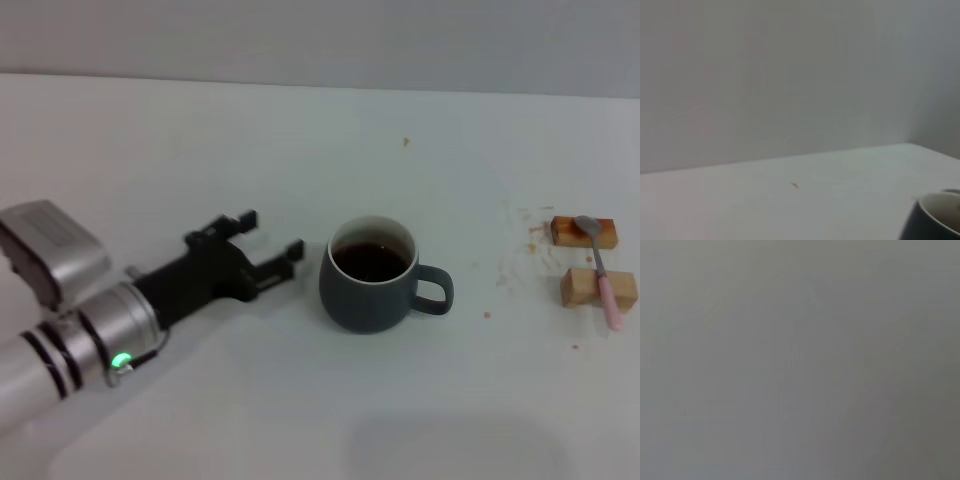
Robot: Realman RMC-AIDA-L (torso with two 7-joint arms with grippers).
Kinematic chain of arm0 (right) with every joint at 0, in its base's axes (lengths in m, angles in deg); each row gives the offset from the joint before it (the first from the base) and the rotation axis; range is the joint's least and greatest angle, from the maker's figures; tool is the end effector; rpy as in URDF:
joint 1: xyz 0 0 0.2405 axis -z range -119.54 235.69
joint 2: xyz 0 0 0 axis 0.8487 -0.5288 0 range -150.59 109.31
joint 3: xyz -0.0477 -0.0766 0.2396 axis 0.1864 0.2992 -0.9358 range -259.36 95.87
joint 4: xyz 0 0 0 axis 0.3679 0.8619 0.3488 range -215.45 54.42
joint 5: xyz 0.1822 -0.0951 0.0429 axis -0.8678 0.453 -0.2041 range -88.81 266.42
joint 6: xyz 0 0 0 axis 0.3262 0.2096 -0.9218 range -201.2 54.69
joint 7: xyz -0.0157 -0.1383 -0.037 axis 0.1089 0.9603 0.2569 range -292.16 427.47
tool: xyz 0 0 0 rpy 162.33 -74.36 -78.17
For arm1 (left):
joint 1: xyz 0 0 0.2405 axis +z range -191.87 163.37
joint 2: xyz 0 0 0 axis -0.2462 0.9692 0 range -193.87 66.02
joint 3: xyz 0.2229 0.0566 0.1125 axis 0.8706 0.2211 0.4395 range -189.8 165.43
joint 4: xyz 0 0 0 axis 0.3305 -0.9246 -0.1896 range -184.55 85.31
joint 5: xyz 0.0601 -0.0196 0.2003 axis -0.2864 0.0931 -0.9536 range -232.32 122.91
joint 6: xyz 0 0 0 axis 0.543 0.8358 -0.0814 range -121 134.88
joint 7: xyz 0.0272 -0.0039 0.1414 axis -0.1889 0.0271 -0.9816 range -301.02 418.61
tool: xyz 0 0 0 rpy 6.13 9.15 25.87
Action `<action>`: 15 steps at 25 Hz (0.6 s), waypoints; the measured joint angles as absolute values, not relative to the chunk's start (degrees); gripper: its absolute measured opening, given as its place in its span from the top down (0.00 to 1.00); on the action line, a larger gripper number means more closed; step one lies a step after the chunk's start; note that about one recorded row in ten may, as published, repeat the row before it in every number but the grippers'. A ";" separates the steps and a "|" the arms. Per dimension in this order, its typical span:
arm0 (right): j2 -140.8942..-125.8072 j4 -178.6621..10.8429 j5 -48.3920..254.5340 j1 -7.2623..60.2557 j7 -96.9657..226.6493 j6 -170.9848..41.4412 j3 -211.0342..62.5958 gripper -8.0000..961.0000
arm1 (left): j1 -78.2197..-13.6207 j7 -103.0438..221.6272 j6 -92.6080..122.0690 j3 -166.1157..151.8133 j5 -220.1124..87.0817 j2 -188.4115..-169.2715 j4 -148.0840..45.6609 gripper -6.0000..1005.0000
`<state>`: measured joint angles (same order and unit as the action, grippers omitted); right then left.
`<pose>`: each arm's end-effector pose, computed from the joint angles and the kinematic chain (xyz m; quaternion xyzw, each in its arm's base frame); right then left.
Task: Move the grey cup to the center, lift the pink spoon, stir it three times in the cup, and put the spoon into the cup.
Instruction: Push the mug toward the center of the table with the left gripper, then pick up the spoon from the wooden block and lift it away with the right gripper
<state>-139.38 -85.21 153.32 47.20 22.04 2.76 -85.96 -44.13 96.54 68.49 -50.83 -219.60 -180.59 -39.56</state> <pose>0.4457 0.2078 0.0806 -0.3933 0.4197 0.4232 0.7000 -0.2856 0.3156 -0.0875 -0.8745 -0.2530 -0.2865 0.2985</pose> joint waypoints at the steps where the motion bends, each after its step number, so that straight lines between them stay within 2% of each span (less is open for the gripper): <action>1: -139.41 -85.37 153.32 47.27 22.05 2.77 -85.77 0.15 | -44.13 96.54 68.49 -50.83 -219.60 -180.59 -39.56 0.17; 2: -139.41 -85.37 153.32 47.27 22.05 2.77 -85.77 0.15 | -44.13 96.54 68.49 -50.83 -219.60 -180.59 -39.56 0.17; 4: -139.42 -85.41 153.32 47.32 22.05 2.86 -85.70 0.15 | -42.89 97.20 69.56 -55.02 -219.33 -178.82 -39.89 0.17; 8: -139.45 -85.48 154.56 47.22 22.67 3.84 -85.63 0.15 | -41.69 97.30 70.12 -59.15 -219.35 -177.64 -40.01 0.17; 15: -139.47 -85.61 156.82 46.06 23.50 8.70 -85.53 0.15 | -40.86 99.03 72.50 -63.40 -219.35 -177.07 -40.03 0.17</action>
<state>-139.47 -85.61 156.82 46.06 23.50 8.70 -85.53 -40.86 99.03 72.50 -63.40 -219.35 -177.07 -40.03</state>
